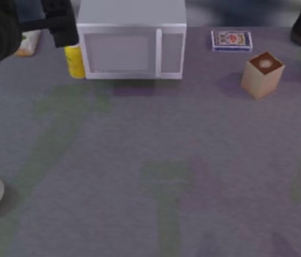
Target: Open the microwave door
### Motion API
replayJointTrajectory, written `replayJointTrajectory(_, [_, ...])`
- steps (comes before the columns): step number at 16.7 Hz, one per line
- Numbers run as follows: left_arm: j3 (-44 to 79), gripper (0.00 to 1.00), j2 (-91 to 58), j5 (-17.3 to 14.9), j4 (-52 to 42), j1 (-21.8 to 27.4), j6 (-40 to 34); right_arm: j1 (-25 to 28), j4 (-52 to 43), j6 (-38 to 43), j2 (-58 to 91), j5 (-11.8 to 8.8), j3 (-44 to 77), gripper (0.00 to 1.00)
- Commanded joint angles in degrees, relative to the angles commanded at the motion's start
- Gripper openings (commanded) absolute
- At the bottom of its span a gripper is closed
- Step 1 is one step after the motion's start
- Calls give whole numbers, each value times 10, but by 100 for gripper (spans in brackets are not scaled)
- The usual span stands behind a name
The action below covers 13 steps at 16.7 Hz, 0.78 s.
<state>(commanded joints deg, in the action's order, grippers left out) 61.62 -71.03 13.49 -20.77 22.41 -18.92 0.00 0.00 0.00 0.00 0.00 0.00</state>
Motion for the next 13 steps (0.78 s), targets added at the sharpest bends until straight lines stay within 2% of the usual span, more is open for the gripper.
replayJointTrajectory(7, [308, 100, -375, 67, -103, 111, -96, 0, 0, 0, 0, 0, 0, 100])
replayJointTrajectory(13, [425, 100, -518, 96, -156, 157, -131, 0, 0, 0, 0, 0, 0, 100])
